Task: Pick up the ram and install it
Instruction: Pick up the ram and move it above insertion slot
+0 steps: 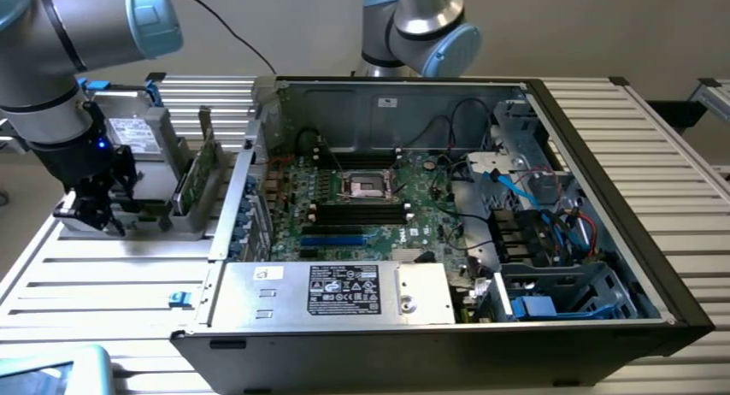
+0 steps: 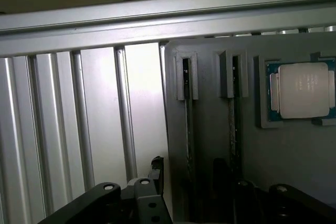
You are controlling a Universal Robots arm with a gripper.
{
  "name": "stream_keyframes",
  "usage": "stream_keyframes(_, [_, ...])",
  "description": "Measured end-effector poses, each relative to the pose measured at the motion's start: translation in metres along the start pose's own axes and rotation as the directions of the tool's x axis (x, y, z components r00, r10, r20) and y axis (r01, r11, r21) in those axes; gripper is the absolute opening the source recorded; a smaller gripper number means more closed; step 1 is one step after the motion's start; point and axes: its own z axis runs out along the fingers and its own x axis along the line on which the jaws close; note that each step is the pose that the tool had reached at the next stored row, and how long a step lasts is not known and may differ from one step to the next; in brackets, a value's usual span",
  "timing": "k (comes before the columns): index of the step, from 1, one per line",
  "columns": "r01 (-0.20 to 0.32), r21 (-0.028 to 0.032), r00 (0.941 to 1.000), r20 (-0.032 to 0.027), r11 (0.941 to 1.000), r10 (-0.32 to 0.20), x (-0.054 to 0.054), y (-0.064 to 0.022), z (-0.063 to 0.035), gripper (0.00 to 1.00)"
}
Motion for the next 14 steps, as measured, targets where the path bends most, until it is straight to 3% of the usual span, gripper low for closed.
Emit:
stream_keyframes(2, [0.000, 0.0000, 1.0000, 0.0000, 1.0000, 0.000, 0.0000, 0.0001, 0.0000, 0.49])
stream_keyframes(3, [0.000, 0.0001, 1.0000, 0.0000, 1.0000, 0.000, 0.0000, 0.0002, 0.0000, 0.42])
stream_keyframes(9, [0.000, 0.0016, 1.0000, 0.0002, 1.0000, 0.000, -0.0001, 0.0002, 0.0001, 0.39])
stream_keyframes(14, [0.000, 0.0042, 1.0000, -0.0002, 1.0000, 0.000, -0.0001, 0.0002, -0.0023, 0.15])
